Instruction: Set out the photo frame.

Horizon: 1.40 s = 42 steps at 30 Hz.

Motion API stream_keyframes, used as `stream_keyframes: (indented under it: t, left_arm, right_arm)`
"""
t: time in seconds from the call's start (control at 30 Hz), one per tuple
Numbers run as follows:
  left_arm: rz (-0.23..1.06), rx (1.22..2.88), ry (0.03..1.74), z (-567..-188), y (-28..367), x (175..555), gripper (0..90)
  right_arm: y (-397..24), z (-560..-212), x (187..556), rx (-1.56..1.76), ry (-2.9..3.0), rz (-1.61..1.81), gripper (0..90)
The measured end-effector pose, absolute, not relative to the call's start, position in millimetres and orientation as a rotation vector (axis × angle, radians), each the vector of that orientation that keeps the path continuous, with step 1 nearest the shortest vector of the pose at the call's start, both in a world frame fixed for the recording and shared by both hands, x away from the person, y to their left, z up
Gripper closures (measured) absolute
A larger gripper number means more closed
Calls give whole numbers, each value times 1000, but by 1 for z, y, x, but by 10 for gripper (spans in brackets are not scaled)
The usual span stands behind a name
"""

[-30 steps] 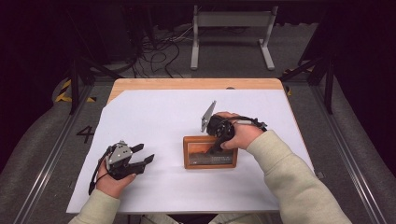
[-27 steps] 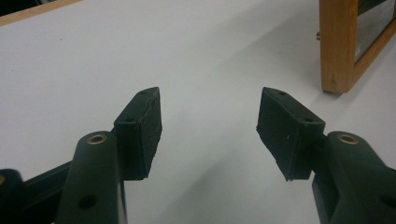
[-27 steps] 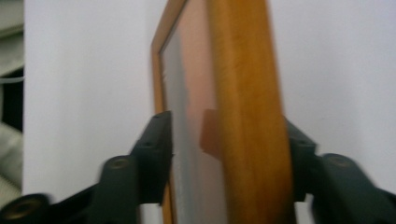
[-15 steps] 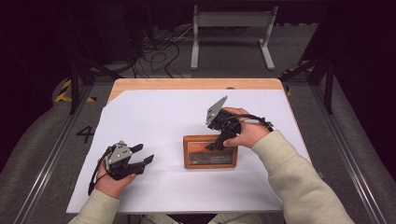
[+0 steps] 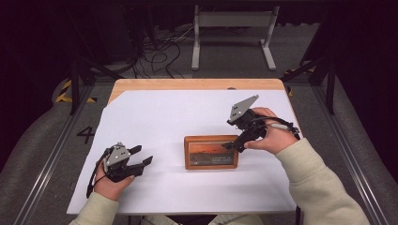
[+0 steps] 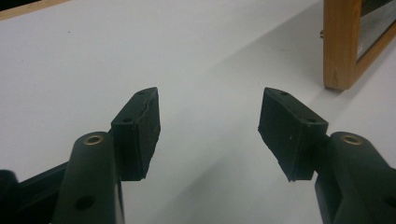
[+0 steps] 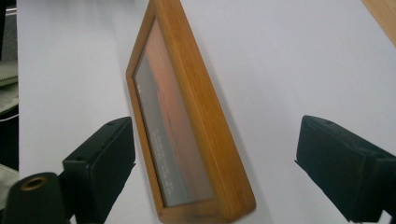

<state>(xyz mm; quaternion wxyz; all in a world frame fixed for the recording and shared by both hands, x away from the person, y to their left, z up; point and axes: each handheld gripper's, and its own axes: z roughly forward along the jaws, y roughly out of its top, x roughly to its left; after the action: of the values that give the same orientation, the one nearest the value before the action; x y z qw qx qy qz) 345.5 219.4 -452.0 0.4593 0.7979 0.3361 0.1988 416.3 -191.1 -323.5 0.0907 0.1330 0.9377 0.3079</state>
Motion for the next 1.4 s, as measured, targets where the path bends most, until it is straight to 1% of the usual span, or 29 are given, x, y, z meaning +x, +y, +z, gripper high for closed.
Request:
stream_keyframes:
  t: [0.23,0.3,0.67,0.8,0.97,1.4]
  left_arm:
    - [485,1964,827,-452,220,346,384]
    - [487,1965,822,-452,219,347,380]
    - [482,1967,818,-452,217,348,372]
    - [475,1963,819,-452,217,348,370]
    - [447,1947,821,-451,217,347,367]
    - [459,1951,816,-451,217,347,367]
  right_arm:
    - [-224,-323,406,550,2700,979,125]
    - [-239,-324,401,605,2658,1009,125]
    - [-282,-328,386,770,2536,1107,125]
    - [-293,-335,379,807,2479,1129,151]
    - [-302,-347,373,856,2419,1170,151]
    - [-309,-381,356,909,2294,1227,151]
